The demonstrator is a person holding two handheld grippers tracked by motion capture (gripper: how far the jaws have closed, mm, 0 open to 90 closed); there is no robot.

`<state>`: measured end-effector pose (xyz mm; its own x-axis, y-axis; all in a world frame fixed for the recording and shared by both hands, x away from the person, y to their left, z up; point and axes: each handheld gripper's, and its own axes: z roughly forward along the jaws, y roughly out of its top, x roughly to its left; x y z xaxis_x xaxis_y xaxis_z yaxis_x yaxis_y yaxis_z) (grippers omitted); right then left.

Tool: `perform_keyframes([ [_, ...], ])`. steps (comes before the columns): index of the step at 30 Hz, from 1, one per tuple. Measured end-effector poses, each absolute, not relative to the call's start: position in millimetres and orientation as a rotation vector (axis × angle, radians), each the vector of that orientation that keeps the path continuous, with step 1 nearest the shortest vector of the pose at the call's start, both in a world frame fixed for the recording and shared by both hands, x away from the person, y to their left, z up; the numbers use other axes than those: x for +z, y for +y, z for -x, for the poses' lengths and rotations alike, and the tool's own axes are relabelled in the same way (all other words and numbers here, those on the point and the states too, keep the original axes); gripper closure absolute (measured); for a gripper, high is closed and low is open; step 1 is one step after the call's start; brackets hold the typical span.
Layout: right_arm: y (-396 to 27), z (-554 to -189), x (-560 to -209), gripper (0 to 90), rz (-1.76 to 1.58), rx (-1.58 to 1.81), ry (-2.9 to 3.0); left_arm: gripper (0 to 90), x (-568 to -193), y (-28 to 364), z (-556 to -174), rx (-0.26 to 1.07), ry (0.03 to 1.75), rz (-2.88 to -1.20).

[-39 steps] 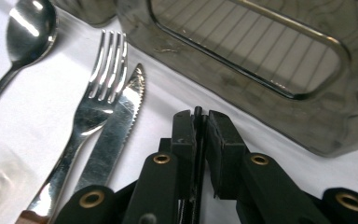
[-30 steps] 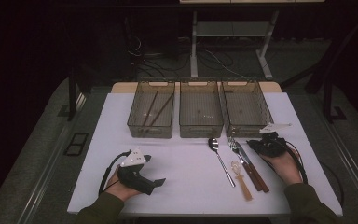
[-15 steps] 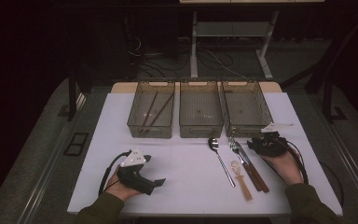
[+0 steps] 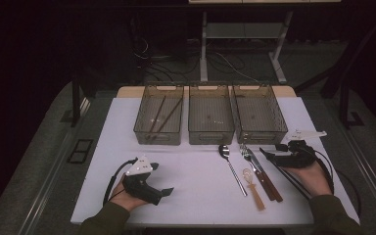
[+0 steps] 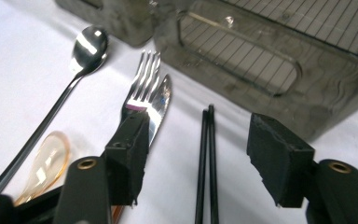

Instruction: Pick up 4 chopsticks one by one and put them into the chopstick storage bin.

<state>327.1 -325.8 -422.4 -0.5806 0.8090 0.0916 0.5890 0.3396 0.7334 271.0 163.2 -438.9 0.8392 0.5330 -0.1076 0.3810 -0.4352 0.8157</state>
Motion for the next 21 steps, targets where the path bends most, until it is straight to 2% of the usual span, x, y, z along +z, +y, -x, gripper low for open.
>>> perform_keyframes([
  [5,-332,-311,-416,35.2,-1.214,1.055,2.321,0.0,-439,164,-271,0.195,0.655,-2.078],
  [10,-344,-292,-415,35.7,-1.199,1.034,2.331,0.0,-438,165,-270,0.192,0.647,-2.072],
  [17,-370,-269,-418,42.0,-1.23,0.998,2.333,0.0,-438,165,-270,0.191,0.641,-2.078],
  [21,-378,-262,-422,50.2,-1.238,0.968,2.361,0.0,-438,164,-270,0.191,0.635,-2.088],
])
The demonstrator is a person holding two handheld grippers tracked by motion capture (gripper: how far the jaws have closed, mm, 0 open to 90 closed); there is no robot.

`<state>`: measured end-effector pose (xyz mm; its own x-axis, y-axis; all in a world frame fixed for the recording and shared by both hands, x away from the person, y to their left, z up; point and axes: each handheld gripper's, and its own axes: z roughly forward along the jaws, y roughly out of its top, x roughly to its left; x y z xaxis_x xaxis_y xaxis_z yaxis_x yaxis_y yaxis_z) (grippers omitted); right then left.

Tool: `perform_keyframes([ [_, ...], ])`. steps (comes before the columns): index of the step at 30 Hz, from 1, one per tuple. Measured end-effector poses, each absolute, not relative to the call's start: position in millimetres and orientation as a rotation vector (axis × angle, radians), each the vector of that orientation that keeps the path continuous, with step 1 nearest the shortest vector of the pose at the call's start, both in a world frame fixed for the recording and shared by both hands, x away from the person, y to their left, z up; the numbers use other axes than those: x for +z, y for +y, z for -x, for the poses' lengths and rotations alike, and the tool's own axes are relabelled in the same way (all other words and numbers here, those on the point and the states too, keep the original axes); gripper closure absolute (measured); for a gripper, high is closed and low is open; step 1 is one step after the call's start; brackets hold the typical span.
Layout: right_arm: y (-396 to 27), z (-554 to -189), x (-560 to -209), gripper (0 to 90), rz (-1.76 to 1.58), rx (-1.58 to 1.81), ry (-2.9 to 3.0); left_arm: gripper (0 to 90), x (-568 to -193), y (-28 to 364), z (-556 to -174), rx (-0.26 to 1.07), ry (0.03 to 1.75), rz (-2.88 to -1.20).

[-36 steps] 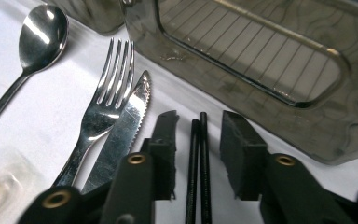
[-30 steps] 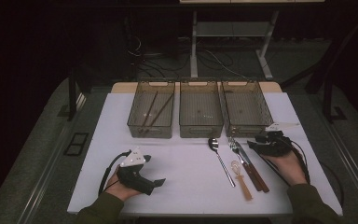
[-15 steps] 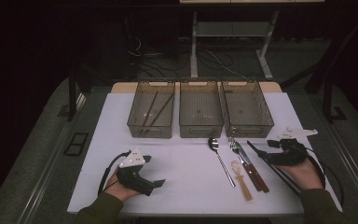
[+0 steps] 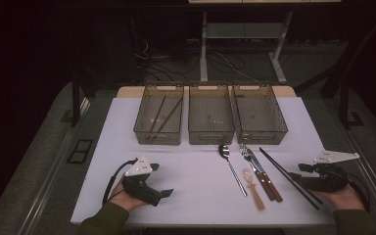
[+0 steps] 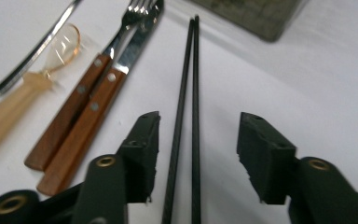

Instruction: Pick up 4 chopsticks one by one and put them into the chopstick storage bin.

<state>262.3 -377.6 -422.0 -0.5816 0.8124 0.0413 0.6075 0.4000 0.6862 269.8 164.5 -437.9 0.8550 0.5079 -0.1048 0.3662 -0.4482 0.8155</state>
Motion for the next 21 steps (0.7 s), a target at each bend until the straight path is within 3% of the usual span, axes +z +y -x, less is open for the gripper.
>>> perform_keyframes([
  [9,-383,-262,-430,71.0,-1.27,0.91,2.415,0.0,-439,163,-270,0.188,0.634,-2.089],
  [21,-379,-267,-439,78.4,-1.25,0.832,2.475,0.0,-439,163,-269,0.187,0.637,-2.089],
])
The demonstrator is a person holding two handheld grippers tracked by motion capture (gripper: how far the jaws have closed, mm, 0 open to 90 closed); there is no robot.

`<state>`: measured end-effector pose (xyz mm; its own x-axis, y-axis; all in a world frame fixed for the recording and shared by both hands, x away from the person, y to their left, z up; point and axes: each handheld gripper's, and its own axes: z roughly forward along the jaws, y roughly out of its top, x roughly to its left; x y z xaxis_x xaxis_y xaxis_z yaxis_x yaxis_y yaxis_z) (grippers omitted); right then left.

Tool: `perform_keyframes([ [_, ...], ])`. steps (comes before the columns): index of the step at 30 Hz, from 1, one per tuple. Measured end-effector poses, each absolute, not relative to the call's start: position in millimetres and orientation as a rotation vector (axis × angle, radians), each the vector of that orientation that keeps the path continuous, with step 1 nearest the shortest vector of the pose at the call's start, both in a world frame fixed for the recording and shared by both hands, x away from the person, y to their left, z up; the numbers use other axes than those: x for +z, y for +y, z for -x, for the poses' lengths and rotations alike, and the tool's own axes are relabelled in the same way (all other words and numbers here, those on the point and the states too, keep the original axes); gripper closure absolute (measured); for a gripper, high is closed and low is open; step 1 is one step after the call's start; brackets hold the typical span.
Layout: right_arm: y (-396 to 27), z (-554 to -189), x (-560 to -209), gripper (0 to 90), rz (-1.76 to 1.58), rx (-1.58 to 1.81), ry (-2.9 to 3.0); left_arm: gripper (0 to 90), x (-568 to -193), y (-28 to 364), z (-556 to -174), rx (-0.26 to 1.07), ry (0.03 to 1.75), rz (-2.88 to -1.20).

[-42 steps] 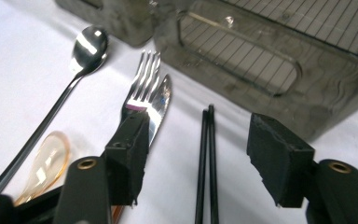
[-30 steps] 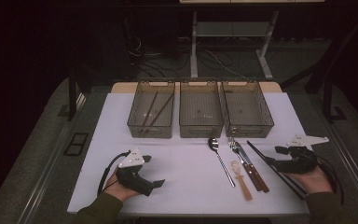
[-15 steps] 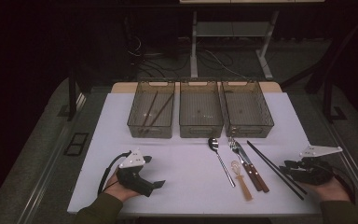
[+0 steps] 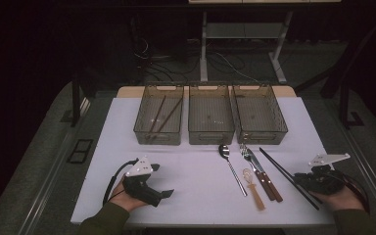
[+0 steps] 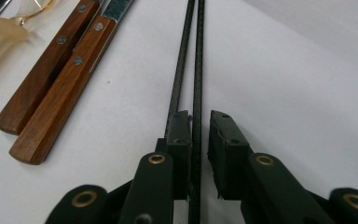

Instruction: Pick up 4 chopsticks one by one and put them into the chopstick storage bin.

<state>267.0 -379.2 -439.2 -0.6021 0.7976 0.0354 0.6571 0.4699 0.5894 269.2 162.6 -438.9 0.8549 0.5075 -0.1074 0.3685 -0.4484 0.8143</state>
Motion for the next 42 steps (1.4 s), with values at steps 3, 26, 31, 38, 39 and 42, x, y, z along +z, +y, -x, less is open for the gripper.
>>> perform_keyframes([
  [3,-378,-267,-439,79.1,-1.243,0.82,2.475,0.0,-439,163,-269,0.189,0.632,-2.09],
  [26,-381,-267,-437,86.0,-1.291,0.869,2.489,0.0,-439,162,-269,0.181,0.627,-2.094],
  [31,-386,-266,-433,85.9,-1.304,0.937,2.46,0.0,-439,162,-269,0.181,0.623,-2.098],
  [38,-392,-264,-427,86.0,-1.294,1.01,2.421,0.0,-439,162,-269,0.179,0.622,-2.098],
  [39,-393,-264,-426,85.9,-1.293,1.022,2.42,0.0,-439,162,-269,0.178,0.62,-2.097],
  [42,-395,-263,-423,85.9,-1.289,1.054,2.398,0.0,-440,162,-269,0.178,0.621,-2.093],
])
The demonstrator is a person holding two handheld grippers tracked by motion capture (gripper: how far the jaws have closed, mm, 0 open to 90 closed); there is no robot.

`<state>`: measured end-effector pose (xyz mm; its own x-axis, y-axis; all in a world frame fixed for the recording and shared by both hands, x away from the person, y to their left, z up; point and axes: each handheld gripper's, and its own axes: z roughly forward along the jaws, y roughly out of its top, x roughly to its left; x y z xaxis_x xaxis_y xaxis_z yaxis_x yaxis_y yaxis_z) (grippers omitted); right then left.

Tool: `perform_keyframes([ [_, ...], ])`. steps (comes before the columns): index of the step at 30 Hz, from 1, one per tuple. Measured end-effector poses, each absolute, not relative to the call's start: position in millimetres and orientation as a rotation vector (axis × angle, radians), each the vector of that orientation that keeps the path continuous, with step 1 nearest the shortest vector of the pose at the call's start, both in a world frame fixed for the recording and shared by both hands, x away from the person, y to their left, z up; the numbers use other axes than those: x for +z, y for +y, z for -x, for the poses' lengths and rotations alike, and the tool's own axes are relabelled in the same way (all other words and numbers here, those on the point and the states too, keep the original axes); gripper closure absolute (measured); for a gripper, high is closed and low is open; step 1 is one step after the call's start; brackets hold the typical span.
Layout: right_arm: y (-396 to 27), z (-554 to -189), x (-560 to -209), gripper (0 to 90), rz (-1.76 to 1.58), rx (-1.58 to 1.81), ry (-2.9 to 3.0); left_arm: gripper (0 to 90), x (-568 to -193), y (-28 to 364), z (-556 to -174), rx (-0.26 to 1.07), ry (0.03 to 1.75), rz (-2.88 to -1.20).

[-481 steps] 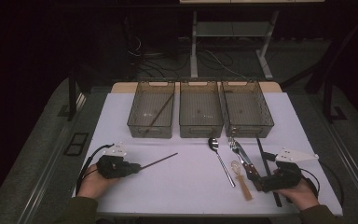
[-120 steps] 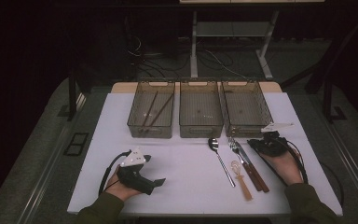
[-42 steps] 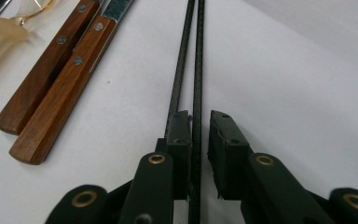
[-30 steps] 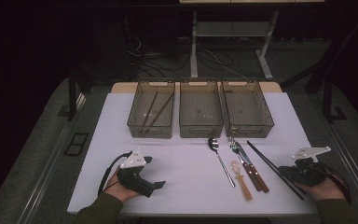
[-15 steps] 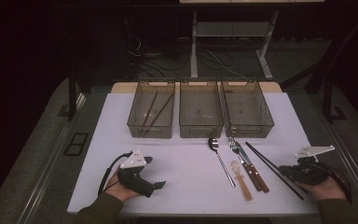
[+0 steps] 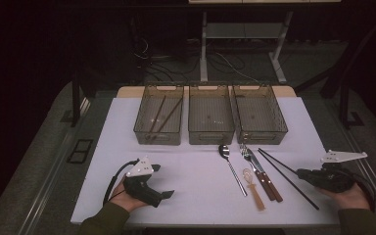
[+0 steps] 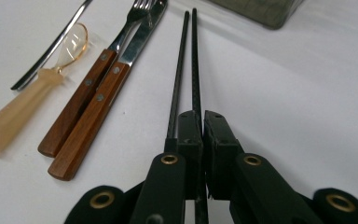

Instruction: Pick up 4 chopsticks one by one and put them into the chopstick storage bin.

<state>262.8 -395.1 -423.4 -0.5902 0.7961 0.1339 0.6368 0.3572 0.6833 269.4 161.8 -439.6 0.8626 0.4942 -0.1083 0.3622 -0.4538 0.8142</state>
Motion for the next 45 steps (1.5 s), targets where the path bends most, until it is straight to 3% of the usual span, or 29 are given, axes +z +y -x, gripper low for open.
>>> perform_keyframes([
  [20,-400,-255,-404,85.9,-1.207,1.28,2.326,0.0,-440,162,-270,0.174,0.62,-2.087],
  [45,-360,-267,-384,85.9,-1.031,1.409,2.353,0.0,-440,162,-270,0.187,0.615,-2.082],
])
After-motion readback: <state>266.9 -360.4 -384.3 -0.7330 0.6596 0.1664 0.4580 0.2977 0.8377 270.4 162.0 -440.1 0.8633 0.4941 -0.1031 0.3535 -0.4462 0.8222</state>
